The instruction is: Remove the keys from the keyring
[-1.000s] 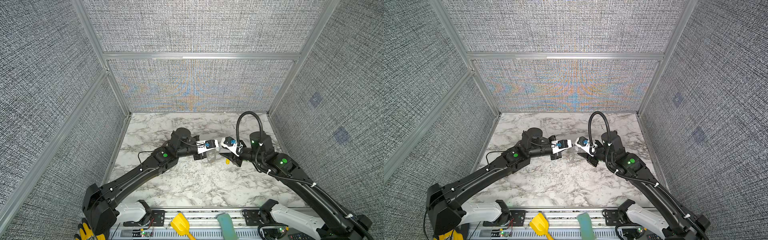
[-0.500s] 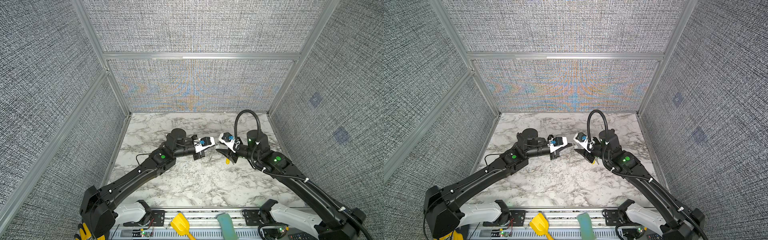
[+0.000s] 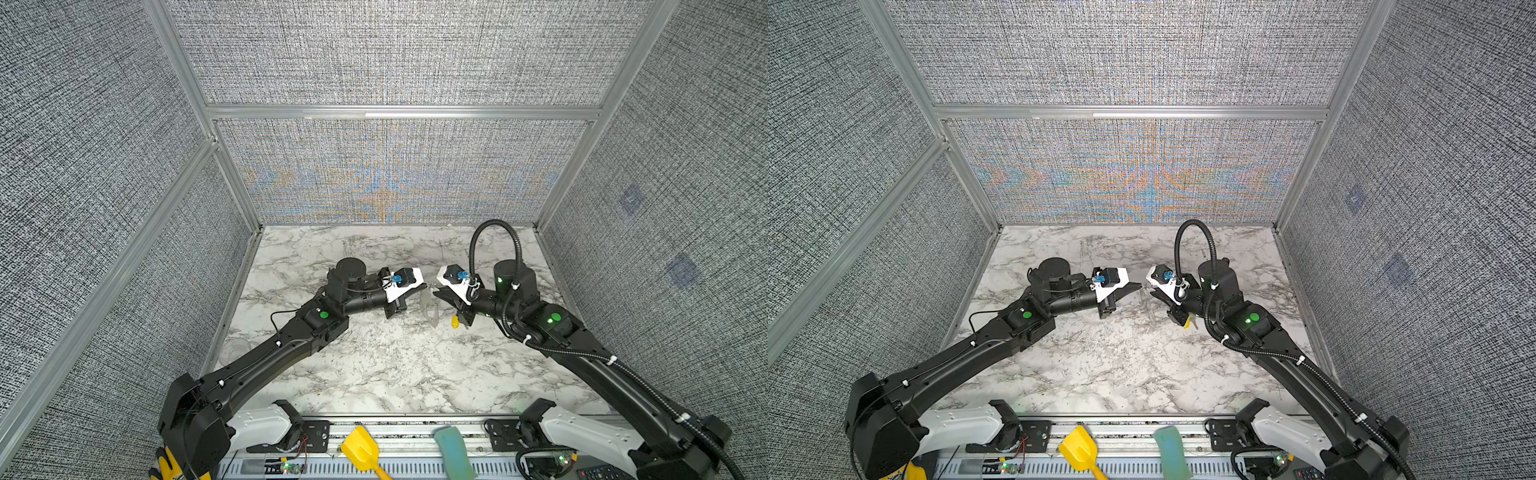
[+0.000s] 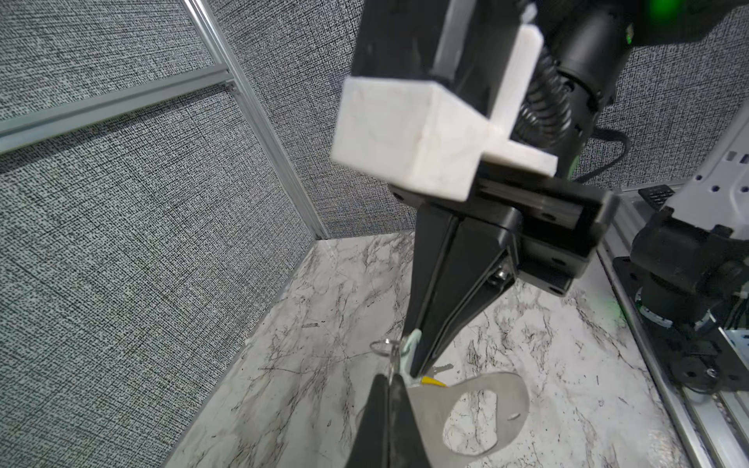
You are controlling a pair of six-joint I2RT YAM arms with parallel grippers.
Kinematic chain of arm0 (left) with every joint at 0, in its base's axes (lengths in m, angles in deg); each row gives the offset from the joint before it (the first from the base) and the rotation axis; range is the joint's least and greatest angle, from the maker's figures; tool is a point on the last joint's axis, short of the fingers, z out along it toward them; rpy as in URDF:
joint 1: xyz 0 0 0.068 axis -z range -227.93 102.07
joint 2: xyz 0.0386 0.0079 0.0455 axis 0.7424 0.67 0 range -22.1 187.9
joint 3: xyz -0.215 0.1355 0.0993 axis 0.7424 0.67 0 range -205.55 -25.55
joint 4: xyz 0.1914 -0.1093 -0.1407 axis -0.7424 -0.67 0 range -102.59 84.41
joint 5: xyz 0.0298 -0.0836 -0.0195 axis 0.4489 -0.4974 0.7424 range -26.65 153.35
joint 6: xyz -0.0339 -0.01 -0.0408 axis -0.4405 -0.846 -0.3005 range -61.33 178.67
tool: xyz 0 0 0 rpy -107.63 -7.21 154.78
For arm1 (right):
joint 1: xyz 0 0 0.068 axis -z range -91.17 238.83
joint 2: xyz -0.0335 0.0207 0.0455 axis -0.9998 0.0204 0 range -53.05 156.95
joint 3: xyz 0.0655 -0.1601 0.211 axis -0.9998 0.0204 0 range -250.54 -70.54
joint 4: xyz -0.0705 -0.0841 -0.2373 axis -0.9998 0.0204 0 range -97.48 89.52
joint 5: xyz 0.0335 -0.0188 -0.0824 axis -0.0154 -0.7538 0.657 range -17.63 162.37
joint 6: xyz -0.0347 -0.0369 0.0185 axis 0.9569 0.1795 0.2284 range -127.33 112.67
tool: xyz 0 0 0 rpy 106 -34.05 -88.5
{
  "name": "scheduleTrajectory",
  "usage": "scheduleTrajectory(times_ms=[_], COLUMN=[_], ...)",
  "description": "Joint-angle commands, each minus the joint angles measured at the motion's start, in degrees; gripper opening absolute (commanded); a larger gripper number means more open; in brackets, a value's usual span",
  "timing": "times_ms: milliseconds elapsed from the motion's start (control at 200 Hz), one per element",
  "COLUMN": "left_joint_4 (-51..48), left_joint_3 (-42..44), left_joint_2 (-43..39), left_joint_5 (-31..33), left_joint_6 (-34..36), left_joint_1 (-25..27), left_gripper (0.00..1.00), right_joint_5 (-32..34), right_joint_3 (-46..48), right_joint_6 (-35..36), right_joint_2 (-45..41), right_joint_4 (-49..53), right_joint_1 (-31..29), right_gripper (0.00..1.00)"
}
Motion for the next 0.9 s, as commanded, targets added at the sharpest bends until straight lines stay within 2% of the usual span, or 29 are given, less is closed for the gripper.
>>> scheduleTrajectory(times_ms=[0,330,891], left_joint_4=[7.36,16.75,21.60], left_joint_3=[1.34,5.44,8.44], left_joint_2=[-0.17,0.45,-0.10], left_joint_5=[-1.77,-1.89,0.57], left_joint_6=[-5.42,-12.13,-14.42], left_joint_1=[-1.06,-1.81,-2.20], left_gripper=[0.00,0.00,0.00], right_joint_5=[1.19,-0.49,6.22], right_joint_3=[-0.81,-3.56,-3.58], right_joint_6=[1.97,4.39,7.06], right_joint_2=[1.05,5.32,5.32], right_joint_4=[2.31,2.88,3.22], right_joint_1=[0.06,-1.48,-4.83], right_gripper=[0.00,0.00,0.00])
